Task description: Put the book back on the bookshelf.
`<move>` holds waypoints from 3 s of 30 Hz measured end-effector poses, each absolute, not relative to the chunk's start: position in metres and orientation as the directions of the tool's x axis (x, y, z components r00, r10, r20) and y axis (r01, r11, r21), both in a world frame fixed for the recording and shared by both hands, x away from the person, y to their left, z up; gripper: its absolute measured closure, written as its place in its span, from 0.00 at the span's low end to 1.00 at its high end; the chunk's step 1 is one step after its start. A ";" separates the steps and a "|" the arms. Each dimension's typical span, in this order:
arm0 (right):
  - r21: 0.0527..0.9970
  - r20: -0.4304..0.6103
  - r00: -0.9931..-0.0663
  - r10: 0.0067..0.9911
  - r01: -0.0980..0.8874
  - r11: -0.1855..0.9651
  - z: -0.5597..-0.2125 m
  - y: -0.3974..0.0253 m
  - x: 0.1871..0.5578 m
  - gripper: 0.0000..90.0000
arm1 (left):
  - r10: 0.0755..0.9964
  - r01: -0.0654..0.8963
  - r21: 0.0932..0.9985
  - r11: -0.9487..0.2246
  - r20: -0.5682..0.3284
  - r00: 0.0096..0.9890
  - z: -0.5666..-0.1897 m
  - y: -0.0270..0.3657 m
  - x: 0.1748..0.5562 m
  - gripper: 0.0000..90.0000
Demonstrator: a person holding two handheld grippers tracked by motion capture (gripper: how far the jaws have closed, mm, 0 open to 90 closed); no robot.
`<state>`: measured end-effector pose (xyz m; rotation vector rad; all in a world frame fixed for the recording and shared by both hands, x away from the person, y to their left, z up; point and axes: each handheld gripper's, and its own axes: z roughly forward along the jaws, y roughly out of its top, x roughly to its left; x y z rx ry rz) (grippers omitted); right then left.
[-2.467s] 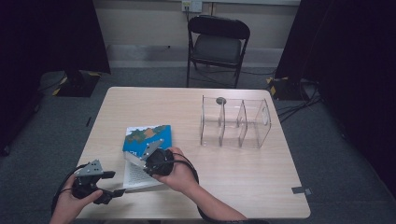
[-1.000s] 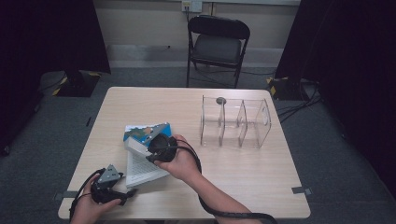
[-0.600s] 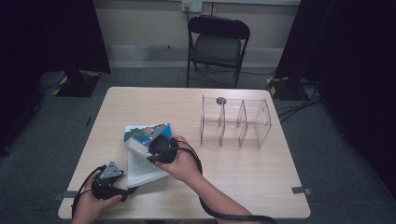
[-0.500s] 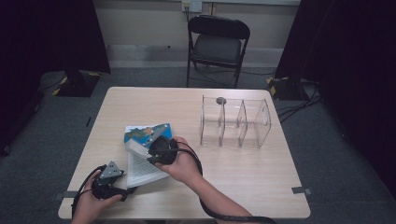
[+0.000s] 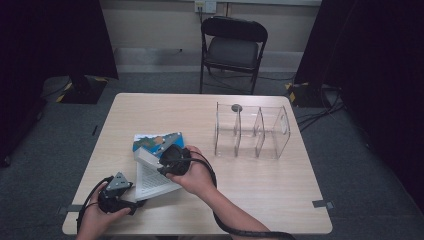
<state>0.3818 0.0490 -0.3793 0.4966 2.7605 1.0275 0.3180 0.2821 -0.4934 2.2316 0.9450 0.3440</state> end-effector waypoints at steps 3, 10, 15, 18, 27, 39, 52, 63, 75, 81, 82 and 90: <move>0.657 -0.029 -0.933 0.359 0.253 0.710 -0.380 0.050 0.381 0.83 | 0.713 0.530 0.677 -0.510 -0.012 0.701 -0.494 0.282 0.318 0.20; 0.654 -0.033 -0.931 0.363 0.255 0.713 -0.379 0.050 0.381 0.83 | 0.724 0.526 0.696 -0.489 -0.013 0.690 -0.492 0.280 0.318 0.24; 0.649 -0.037 -0.937 0.348 0.242 0.721 -0.377 0.050 0.379 0.83 | 0.738 0.547 0.706 -0.451 -0.049 0.673 -0.495 0.281 0.321 0.25; 0.648 -0.044 -0.937 0.345 0.236 0.724 -0.381 0.048 0.377 0.83 | 0.729 0.545 0.704 -0.455 -0.058 0.682 -0.494 0.280 0.323 0.26; 0.629 -0.097 -0.942 0.320 0.191 0.754 -0.402 0.048 0.363 0.82 | 0.729 0.539 0.715 -0.446 -0.060 0.682 -0.495 0.278 0.324 0.27; 0.603 -0.109 -0.956 0.272 0.154 0.783 -0.433 0.049 0.355 0.80 | 0.727 0.548 0.721 -0.424 -0.089 0.681 -0.495 0.278 0.324 0.25; 0.650 -0.024 -0.973 0.228 0.158 0.744 -0.450 0.042 0.354 0.59 | 0.720 0.545 0.710 -0.445 -0.078 0.690 -0.494 0.276 0.324 0.25; 0.707 0.004 -0.981 0.195 0.141 0.693 -0.462 0.035 0.356 0.33 | 0.720 0.552 0.708 -0.441 -0.089 0.688 -0.493 0.276 0.325 0.25; 0.712 -0.221 -0.954 0.204 -0.015 0.702 -0.478 0.052 0.347 0.25 | 0.716 0.542 0.708 -0.452 -0.074 0.694 -0.485 0.274 0.325 0.26; 0.710 -0.302 -0.931 0.207 -0.074 0.700 -0.485 0.058 0.344 0.24 | 0.719 0.548 0.706 -0.449 -0.078 0.690 -0.484 0.273 0.326 0.26; 0.718 -0.298 -0.930 0.213 -0.072 0.692 -0.486 0.058 0.344 0.24 | 0.719 0.547 0.705 -0.452 -0.076 0.691 -0.483 0.273 0.326 0.26; 0.737 -0.309 -0.925 0.223 -0.085 0.671 -0.488 0.056 0.345 0.29 | 0.718 0.551 0.707 -0.443 -0.088 0.690 -0.484 0.274 0.326 0.26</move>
